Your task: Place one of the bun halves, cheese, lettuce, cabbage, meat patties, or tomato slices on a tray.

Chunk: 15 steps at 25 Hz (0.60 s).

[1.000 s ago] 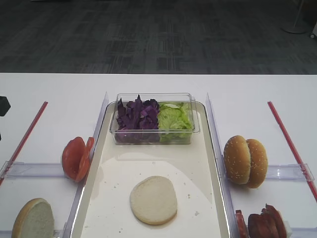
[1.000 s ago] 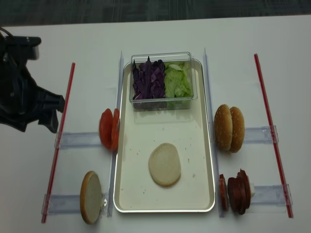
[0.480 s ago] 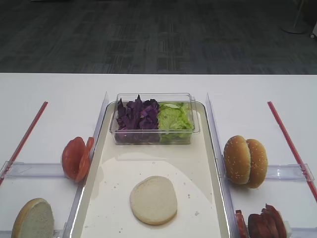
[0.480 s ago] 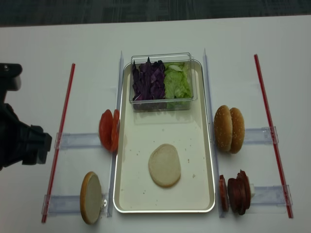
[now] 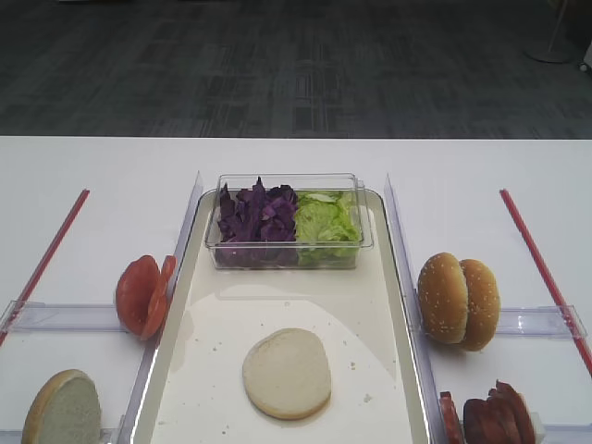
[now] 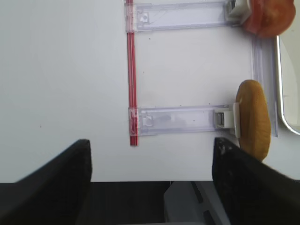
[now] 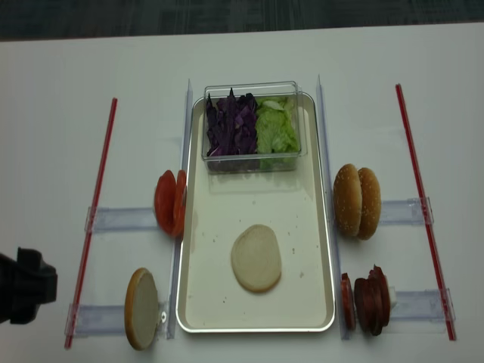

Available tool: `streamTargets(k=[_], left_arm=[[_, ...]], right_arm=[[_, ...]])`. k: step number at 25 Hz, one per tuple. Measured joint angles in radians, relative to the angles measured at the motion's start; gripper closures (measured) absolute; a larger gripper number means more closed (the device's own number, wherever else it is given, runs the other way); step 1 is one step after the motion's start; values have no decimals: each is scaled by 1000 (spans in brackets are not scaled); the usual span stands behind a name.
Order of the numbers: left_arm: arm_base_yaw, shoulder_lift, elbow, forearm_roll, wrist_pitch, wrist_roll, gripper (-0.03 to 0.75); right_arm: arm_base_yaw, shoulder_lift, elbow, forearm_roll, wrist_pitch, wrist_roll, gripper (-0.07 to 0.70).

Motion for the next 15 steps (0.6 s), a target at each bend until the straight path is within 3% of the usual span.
streamTargets(k=[15], left_arm=[[0,-288,153,0,-1,-10,209]], right_arm=[[0,0,0,-2,0,0,95]])
